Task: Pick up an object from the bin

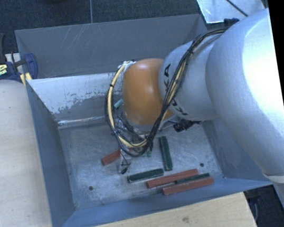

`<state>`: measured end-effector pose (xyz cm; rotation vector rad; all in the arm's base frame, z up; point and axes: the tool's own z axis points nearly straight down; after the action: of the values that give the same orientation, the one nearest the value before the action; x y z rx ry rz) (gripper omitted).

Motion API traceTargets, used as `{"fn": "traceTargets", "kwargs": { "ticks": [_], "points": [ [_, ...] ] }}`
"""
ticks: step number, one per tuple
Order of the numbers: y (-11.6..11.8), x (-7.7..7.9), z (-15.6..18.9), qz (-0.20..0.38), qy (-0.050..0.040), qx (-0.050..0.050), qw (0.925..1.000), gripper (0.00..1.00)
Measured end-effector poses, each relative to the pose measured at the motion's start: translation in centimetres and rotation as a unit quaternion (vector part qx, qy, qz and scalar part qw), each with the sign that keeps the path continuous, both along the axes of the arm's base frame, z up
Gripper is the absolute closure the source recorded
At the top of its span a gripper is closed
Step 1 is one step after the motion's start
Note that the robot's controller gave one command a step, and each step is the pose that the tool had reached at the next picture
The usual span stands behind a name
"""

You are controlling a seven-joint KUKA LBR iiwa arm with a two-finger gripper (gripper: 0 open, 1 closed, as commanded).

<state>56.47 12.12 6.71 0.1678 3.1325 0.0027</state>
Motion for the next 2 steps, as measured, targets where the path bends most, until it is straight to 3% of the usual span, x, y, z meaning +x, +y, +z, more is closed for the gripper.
{"fn": "traceTargets", "kwargs": {
  "ticks": [1, 2],
  "points": [
    [-0.06, 0.11, 0.03, -0.001, -0.0008, 0.0, 1.0, 0.0],
    [-0.06, 0.26, 0.21, -0.002, -0.0028, 0.001, 1.0, 1.0]
  ]
}}
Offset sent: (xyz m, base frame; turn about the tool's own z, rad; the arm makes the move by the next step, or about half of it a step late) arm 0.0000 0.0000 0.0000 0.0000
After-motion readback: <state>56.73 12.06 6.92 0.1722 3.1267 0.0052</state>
